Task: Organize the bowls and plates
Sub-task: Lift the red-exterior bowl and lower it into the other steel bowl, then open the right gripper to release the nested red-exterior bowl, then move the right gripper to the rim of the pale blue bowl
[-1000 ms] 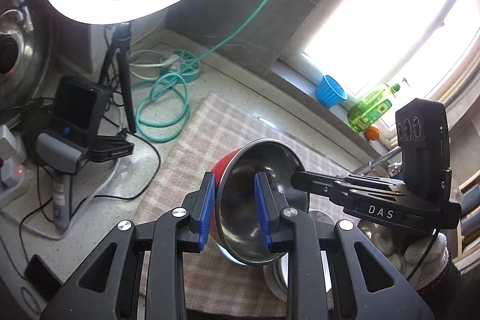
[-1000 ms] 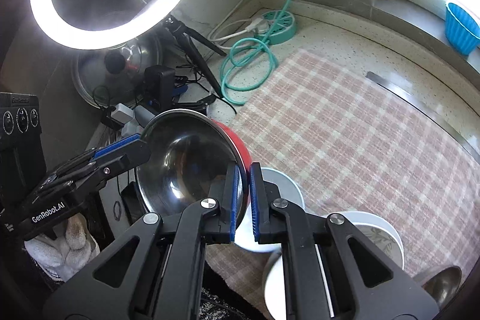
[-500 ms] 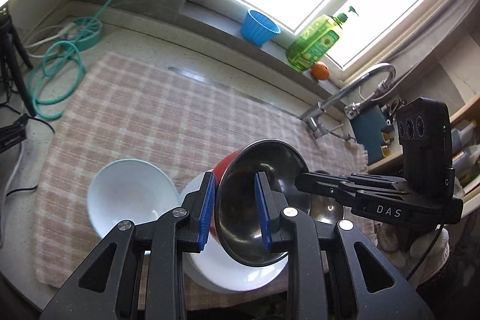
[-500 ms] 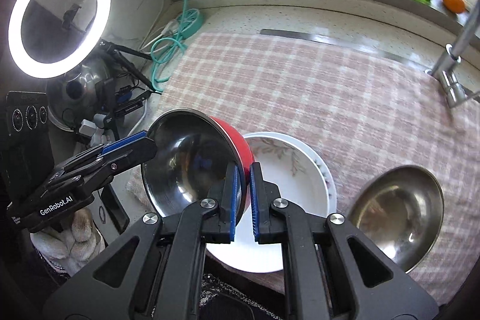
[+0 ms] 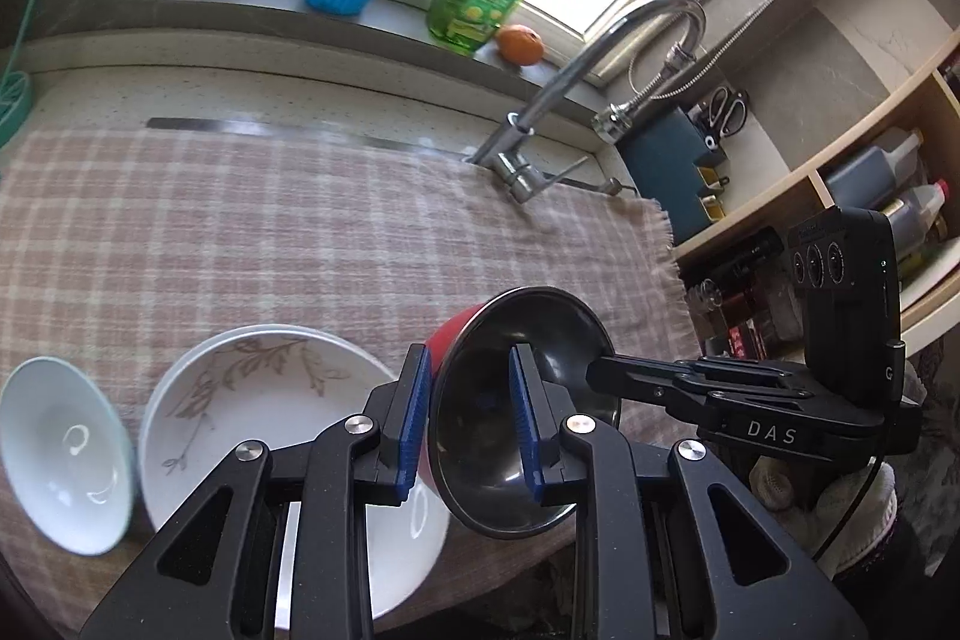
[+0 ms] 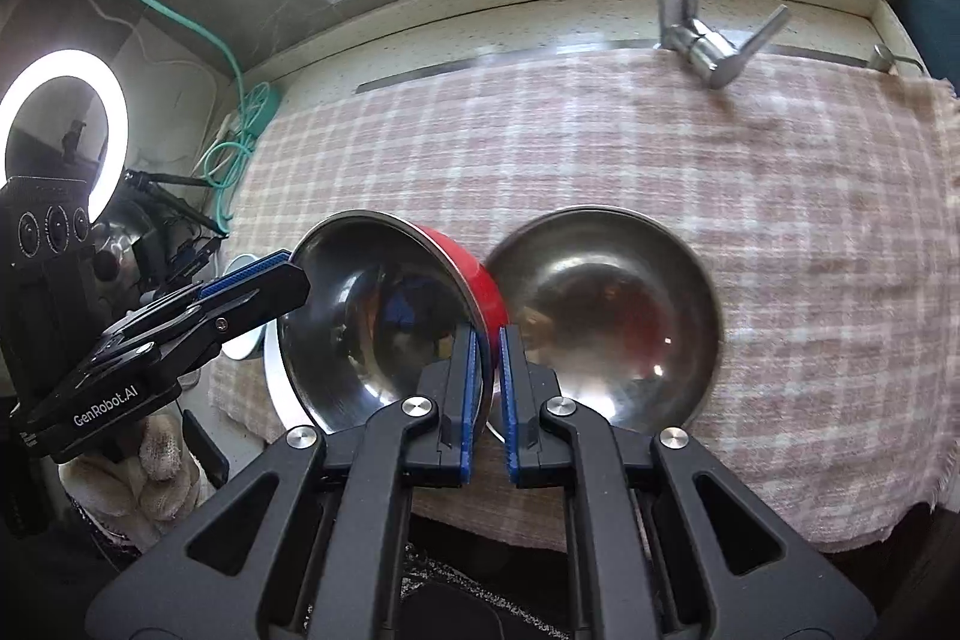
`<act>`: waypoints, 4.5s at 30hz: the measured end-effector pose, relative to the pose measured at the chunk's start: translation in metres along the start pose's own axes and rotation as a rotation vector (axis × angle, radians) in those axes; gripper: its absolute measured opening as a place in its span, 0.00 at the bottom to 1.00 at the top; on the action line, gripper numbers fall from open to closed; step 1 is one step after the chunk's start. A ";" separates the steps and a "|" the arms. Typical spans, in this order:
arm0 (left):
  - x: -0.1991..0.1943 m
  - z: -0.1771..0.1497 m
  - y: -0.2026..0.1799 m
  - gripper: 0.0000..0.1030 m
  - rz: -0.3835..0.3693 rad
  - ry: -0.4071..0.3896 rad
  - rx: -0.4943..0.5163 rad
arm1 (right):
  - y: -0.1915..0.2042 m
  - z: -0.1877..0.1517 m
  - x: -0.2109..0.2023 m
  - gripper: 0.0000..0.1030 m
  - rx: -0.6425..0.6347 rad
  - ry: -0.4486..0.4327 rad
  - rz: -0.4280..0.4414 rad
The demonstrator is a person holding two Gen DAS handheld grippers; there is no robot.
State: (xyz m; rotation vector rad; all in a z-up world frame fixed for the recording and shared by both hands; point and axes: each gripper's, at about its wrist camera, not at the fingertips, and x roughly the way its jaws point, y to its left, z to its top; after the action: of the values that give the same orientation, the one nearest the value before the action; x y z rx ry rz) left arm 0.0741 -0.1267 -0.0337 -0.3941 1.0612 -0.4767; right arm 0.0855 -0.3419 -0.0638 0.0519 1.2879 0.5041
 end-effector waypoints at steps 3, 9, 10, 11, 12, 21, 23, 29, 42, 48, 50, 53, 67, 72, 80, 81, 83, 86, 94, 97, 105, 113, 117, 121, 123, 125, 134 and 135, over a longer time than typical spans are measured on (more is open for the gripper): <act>0.020 0.004 -0.018 0.22 -0.014 0.025 0.031 | -0.026 -0.001 -0.004 0.07 0.048 -0.008 -0.013; 0.054 0.013 -0.040 0.22 -0.024 0.074 0.059 | -0.064 -0.002 0.003 0.07 0.094 0.013 -0.022; 0.059 0.013 -0.042 0.22 -0.023 0.080 0.059 | -0.068 -0.002 0.006 0.08 0.098 0.020 -0.021; 0.063 0.013 -0.043 0.22 -0.024 0.088 0.057 | -0.071 -0.003 0.008 0.08 0.099 0.027 -0.022; 0.067 0.014 -0.044 0.22 -0.020 0.095 0.057 | -0.074 -0.003 0.012 0.08 0.101 0.034 -0.021; 0.099 0.013 -0.037 0.22 0.046 0.143 0.034 | -0.090 0.005 0.043 0.07 0.094 0.099 -0.024; 0.102 0.012 -0.037 0.22 0.067 0.147 0.041 | -0.089 0.007 0.049 0.07 0.073 0.114 -0.036; 0.107 0.010 -0.040 0.22 0.122 0.140 0.090 | -0.079 0.009 0.054 0.08 0.002 0.131 -0.087; 0.124 0.009 -0.054 0.22 0.225 0.124 0.229 | -0.079 0.008 0.053 0.26 0.006 0.160 -0.051; 0.129 0.008 -0.060 0.22 0.243 0.119 0.268 | -0.080 0.001 0.048 0.29 0.024 0.186 -0.007; 0.131 0.008 -0.062 0.22 0.242 0.122 0.275 | -0.081 -0.001 0.046 0.29 0.027 0.185 -0.006; 0.134 0.008 -0.062 0.22 0.237 0.132 0.277 | -0.083 -0.003 0.042 0.29 0.034 0.178 -0.007; 0.090 0.013 -0.056 0.26 0.149 0.080 0.210 | -0.081 -0.004 -0.008 0.52 0.061 -0.021 0.057; 0.056 0.008 -0.048 0.30 0.130 0.030 0.174 | -0.057 -0.006 -0.025 0.69 0.003 -0.146 0.040; 0.002 -0.009 -0.014 0.48 0.158 -0.050 0.087 | -0.014 0.000 -0.024 0.80 -0.063 -0.215 0.060; -0.005 -0.011 -0.008 0.48 0.164 -0.061 0.072 | -0.009 0.002 -0.022 0.81 -0.068 -0.218 0.065; -0.018 -0.015 0.005 0.48 0.174 -0.083 0.032 | 0.001 0.005 -0.018 0.82 -0.086 -0.227 0.072; -0.039 -0.021 0.025 0.48 0.207 -0.122 -0.016 | 0.020 0.006 -0.014 0.87 -0.128 -0.246 0.083; -0.087 -0.046 0.084 0.48 0.276 -0.203 -0.189 | 0.078 0.017 0.004 0.89 -0.253 -0.264 0.124; -0.099 -0.059 0.107 0.48 0.301 -0.217 -0.259 | 0.099 0.023 0.018 0.89 -0.279 -0.226 0.154; -0.118 -0.091 0.160 0.48 0.335 -0.226 -0.418 | 0.154 0.028 0.072 0.89 -0.366 -0.053 0.172; -0.116 -0.107 0.193 0.48 0.295 -0.207 -0.511 | 0.197 0.028 0.119 0.89 -0.430 0.069 0.173; -0.112 -0.109 0.202 0.48 0.274 -0.194 -0.523 | 0.204 0.033 0.138 0.74 -0.409 0.120 0.195; -0.108 -0.108 0.210 0.46 0.263 -0.181 -0.526 | 0.211 0.036 0.155 0.57 -0.406 0.168 0.197; -0.106 -0.108 0.214 0.45 0.247 -0.177 -0.539 | 0.215 0.035 0.162 0.50 -0.415 0.187 0.197; -0.104 -0.108 0.216 0.41 0.236 -0.169 -0.539 | 0.219 0.034 0.168 0.49 -0.429 0.199 0.195; -0.089 -0.109 0.220 0.23 0.208 -0.123 -0.545 | 0.219 0.032 0.192 0.31 -0.427 0.247 0.156; -0.089 -0.109 0.221 0.23 0.207 -0.122 -0.545 | 0.218 0.032 0.194 0.27 -0.421 0.254 0.162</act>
State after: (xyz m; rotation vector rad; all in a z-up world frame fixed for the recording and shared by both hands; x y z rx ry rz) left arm -0.0197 0.0969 -0.1324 -0.7740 1.0913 0.0313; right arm 0.0790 -0.0650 -0.1613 -0.2692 1.4062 0.9356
